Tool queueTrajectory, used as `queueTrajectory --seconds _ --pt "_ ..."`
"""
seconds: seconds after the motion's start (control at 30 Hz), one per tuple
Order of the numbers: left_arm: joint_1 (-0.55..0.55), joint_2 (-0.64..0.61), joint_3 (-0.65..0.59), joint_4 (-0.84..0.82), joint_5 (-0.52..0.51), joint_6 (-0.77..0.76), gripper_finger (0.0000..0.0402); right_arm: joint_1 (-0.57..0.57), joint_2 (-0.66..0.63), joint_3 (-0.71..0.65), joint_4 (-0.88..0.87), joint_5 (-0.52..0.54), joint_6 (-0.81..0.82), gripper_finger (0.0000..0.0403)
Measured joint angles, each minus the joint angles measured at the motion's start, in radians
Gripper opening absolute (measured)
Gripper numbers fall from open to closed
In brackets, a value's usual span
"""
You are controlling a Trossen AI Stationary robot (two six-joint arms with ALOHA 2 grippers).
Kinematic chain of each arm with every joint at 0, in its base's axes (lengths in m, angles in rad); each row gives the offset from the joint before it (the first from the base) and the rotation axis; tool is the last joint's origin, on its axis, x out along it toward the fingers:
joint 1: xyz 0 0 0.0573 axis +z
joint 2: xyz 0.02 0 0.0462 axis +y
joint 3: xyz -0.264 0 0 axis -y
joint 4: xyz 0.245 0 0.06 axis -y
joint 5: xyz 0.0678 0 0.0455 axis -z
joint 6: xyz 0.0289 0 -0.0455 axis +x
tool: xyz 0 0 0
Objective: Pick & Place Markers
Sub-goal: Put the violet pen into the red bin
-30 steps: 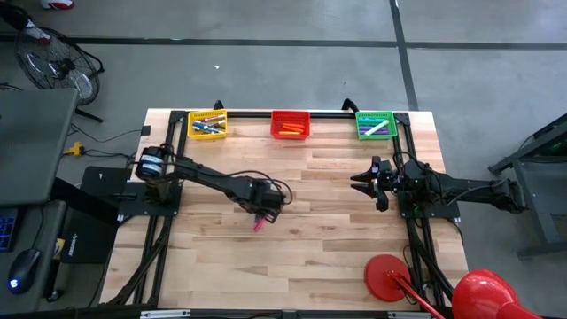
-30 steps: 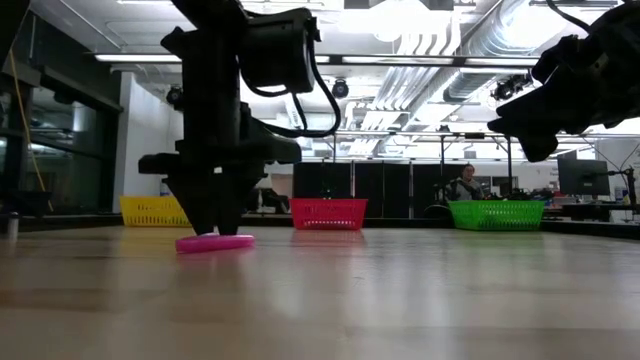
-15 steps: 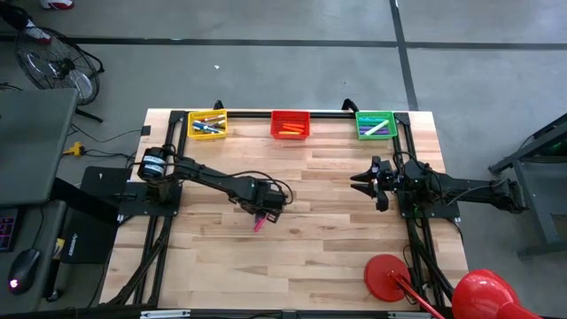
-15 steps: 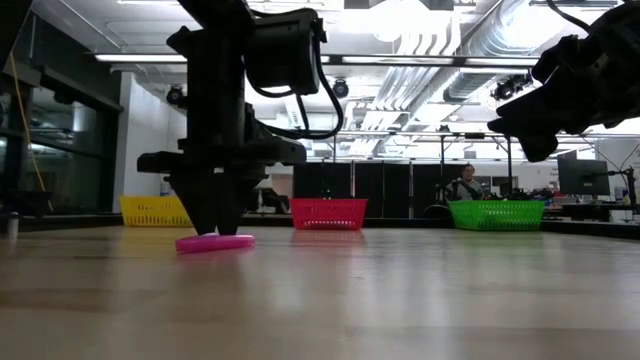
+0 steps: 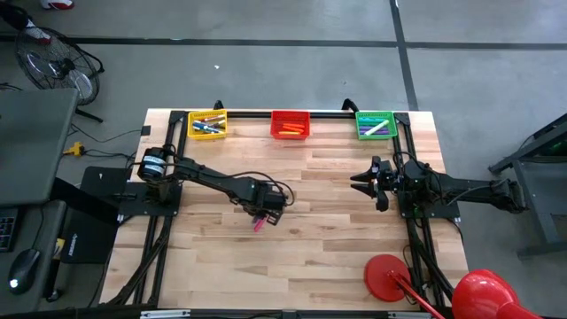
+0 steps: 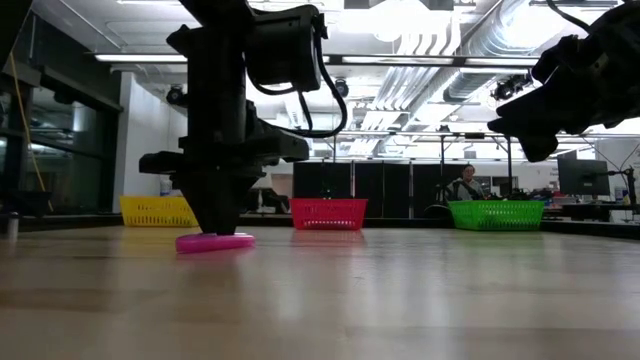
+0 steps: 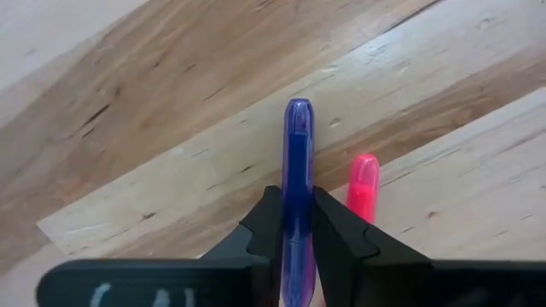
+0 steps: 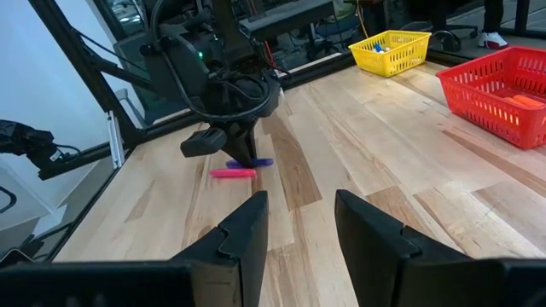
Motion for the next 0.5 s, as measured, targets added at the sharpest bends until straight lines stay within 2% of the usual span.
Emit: queueTrajectory --seconds 0.13,0.3,0.5 --pt "0.001 -0.001 0.000 -0.002 -0.022 0.043 0.0035 0.000 0.000 0.000 0.000 0.000 0.000 0.0126" --pt "0.034 -0.040 0.008 -0.018 -0.023 0.181 0.0031 0.000 0.000 0.000 0.000 0.000 0.000 0.0126" --pt "0.093 -0.034 0.129 -0.107 -0.072 0.430 0.0031 0.000 0.000 0.000 0.000 0.000 0.000 0.0126"
